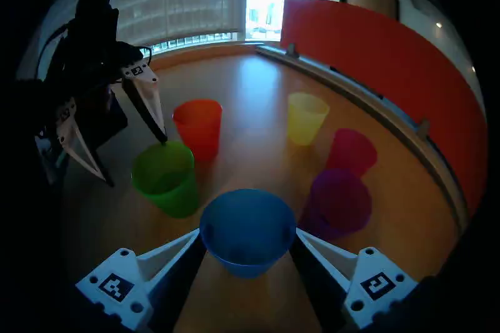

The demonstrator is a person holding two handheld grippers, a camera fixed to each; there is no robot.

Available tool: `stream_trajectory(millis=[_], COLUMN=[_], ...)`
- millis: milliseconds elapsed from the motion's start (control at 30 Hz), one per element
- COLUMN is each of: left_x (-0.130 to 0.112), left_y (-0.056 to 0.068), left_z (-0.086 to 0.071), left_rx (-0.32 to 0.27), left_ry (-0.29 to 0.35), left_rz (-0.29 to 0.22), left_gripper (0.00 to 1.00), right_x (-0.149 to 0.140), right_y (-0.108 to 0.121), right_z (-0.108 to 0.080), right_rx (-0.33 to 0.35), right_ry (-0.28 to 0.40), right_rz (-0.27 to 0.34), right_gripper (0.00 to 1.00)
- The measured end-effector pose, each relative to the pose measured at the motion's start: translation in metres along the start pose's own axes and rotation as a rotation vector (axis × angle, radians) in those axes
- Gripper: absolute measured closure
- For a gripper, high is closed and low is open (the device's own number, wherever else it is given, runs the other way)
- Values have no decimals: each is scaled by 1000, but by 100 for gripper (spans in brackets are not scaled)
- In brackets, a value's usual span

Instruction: Pour water

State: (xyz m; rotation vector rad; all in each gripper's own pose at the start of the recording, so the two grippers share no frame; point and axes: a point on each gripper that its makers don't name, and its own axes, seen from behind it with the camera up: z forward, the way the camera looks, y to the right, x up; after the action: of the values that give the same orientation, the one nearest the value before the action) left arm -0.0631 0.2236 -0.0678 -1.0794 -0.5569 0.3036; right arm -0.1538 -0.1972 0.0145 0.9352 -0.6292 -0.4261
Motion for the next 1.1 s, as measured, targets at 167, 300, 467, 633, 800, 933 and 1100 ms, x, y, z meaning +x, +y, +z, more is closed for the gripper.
stream_trajectory(millis=[167, 300, 467, 633, 800, 933, 1100], left_x=[-1, -1, -2, -6, -9, -9, -12], left_y=[1, 3, 5, 4, 2, -2, -8], left_z=[0, 0, -2, -4, -8, -15, -26], left_rx=[9, 10, 6, 18, 40, 64, 107], left_ry=[6, 12, 12, 7, 11, 23, 38], left_rz=[0, -8, -18, -22, -36, -55, -78], left_gripper=[1, 1, 1, 1, 1, 1, 1], right_x=[-5, -11, -14, -17, -25, -29, -34], right_y=[0, 1, 2, 1, 1, -1, -5], right_z=[-3, -5, -7, -13, -22, -32, -43], right_rx=[-7, -18, -29, -36, -51, -61, -80], right_ry=[-4, -19, -25, -24, -25, -15, -3], right_rz=[8, 13, 18, 32, 40, 50, 66], right_gripper=[9, 8, 3, 0, 0, 0, 0])
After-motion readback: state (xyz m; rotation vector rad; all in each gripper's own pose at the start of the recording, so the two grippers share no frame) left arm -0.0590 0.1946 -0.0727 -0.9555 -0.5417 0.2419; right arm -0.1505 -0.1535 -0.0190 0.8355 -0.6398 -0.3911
